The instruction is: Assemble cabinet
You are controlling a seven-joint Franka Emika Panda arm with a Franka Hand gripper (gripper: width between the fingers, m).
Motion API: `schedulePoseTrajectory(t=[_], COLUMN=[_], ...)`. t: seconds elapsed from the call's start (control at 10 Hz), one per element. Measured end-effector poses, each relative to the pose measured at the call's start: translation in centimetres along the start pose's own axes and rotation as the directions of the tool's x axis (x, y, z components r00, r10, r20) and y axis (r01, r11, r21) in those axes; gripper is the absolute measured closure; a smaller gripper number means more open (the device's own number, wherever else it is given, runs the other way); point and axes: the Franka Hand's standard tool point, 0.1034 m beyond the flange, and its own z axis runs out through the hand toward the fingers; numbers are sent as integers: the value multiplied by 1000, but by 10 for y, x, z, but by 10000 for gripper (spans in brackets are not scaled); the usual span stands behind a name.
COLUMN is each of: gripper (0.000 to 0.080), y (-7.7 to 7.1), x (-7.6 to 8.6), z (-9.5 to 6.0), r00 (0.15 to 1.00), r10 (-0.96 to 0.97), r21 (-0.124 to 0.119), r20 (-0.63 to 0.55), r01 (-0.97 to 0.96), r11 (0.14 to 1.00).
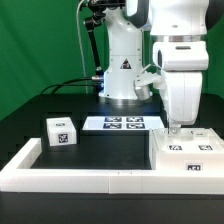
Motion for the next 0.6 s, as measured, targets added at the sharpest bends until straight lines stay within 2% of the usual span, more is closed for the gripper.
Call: schedulePoseTrajectory(t=[0.1,0.2,0.3,0.4,0.5,0.6], gripper=[581,581,427,427,238,69], y=[-1,-4,-8,-17,-27,-40], x=[1,1,1,0,0,-1], z=[1,1,0,-2,-6,-12], r00=[1000,1000,1000,1000,1000,1000], r10=[-3,-6,-9,-15,-11,1], r21=[2,5,8,11,2,-22], r20=[1,2,5,11,13,11], r01=[3,6,9,15,11,-1], r11=[1000,1000,1000,1000,1000,1000])
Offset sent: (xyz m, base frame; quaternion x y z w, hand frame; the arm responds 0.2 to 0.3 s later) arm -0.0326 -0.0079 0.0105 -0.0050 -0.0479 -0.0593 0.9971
